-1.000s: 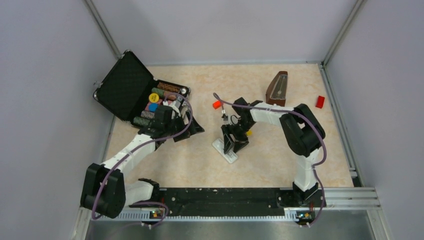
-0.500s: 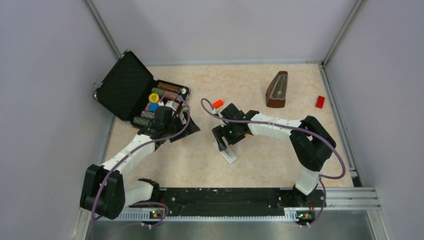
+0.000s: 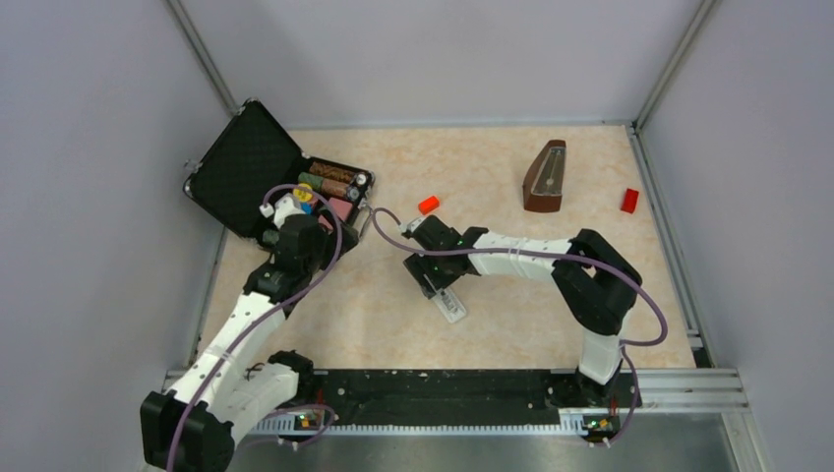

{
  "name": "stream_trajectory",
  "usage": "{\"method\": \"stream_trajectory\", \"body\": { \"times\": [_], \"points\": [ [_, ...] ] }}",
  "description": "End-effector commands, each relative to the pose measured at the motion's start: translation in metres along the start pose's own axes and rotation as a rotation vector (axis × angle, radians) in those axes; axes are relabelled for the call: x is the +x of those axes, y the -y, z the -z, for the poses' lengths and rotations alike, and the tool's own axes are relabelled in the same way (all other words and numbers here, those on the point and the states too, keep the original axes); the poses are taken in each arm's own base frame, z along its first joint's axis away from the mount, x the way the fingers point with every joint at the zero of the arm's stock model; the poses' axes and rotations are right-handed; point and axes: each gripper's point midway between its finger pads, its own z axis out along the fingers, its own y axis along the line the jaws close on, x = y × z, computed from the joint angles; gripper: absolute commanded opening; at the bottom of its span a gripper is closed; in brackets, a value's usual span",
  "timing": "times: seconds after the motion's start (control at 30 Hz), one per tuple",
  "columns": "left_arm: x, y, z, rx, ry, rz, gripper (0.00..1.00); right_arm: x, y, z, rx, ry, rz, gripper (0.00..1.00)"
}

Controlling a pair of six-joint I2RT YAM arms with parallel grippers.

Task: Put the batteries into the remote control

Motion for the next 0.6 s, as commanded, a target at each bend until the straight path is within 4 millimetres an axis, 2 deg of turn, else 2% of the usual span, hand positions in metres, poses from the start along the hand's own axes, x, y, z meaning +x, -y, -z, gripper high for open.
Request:
{"method": "stream_trajectory", "body": {
  "times": [0.0, 0.17, 0.37, 0.57],
  "points": [
    [-0.018, -0.010, 0.007, -0.039, 0.098, 0.067, 0.97, 0.001, -0.011, -0.002, -0.035, 0.000, 0.083, 0.63],
    [-0.018, -0.010, 0.008, -0.039, 0.100, 0.083, 0.97, 0.010, -0.024, 0.003, -0.119, -0.011, 0.128, 0.55],
    [-0.015, -0.009, 0.005, -0.036, 0.085, 0.094, 0.96, 0.016, -0.032, 0.007, -0.153, -0.019, 0.162, 0.52],
    [-0.011, -0.010, 0.003, -0.033, 0.070, 0.096, 0.97, 0.028, -0.051, 0.017, -0.206, -0.021, 0.249, 0.49]
  ]
}}
